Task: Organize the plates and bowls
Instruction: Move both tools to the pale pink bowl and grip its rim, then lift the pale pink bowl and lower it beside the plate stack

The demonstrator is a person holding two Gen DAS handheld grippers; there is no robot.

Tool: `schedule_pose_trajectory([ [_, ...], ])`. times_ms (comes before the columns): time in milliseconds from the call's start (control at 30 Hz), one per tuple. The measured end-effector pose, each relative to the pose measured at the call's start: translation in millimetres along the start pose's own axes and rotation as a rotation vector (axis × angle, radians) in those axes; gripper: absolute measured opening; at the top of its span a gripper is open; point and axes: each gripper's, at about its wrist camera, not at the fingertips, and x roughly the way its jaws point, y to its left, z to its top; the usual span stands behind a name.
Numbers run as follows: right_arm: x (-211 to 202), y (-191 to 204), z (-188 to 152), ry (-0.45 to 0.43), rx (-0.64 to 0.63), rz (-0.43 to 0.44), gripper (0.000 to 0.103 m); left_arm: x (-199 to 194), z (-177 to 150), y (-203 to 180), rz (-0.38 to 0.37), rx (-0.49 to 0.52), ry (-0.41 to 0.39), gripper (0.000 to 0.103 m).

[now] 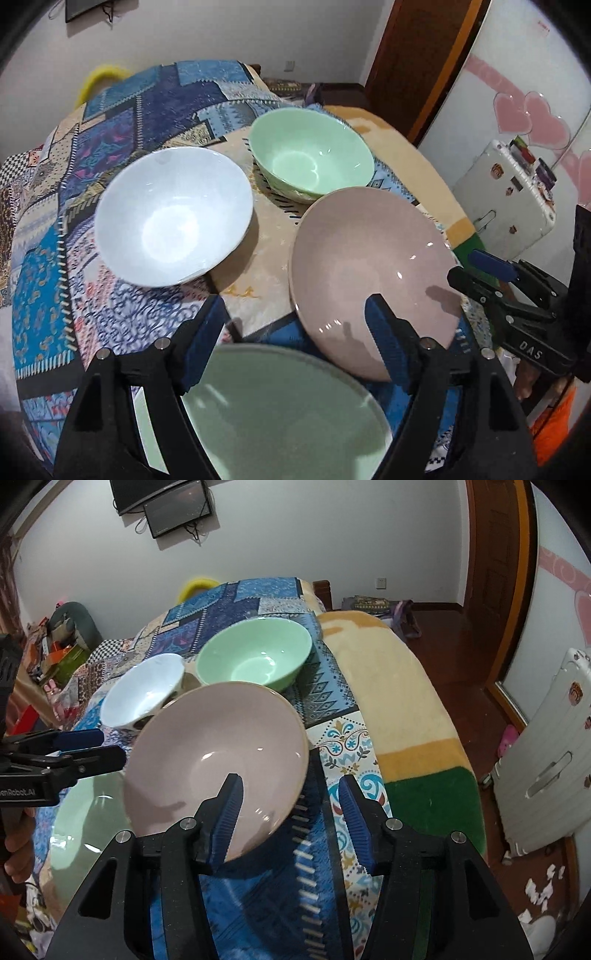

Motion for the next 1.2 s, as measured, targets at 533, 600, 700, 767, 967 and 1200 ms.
schedule_pose_trajectory([
  [533, 27, -9, -10, 0.061, 0.083, 0.128, 0.019, 43, 2, -2, -0.045, -0.006, 0.078, 0.014],
  [600, 28, -7, -10, 0.057, 0.081, 0.119, 0.019, 44, 1, -3, -0.037, -0.004, 0.078, 0.013],
  [700, 26, -6, -9, 0.055, 0.082, 0.114, 0.018, 44, 1, -3, -0.039, -0.016, 0.081, 0.013],
  [767, 23, -5, -9, 0.056, 0.085, 0.11, 0.018, 43, 0, -3, -0.041, -0.02, 0.085, 0.013],
  [967, 16, -8, -6, 0.052, 0.103, 0.104, 0.018, 30, -3, -12, -0.035, 0.011, 0.056, 0.013],
  [1200, -6, 1, -1, 0.021, 0.082, 0.087, 0.018, -1, -6, -17, -0.056, 0.008, 0.005, 0.013],
])
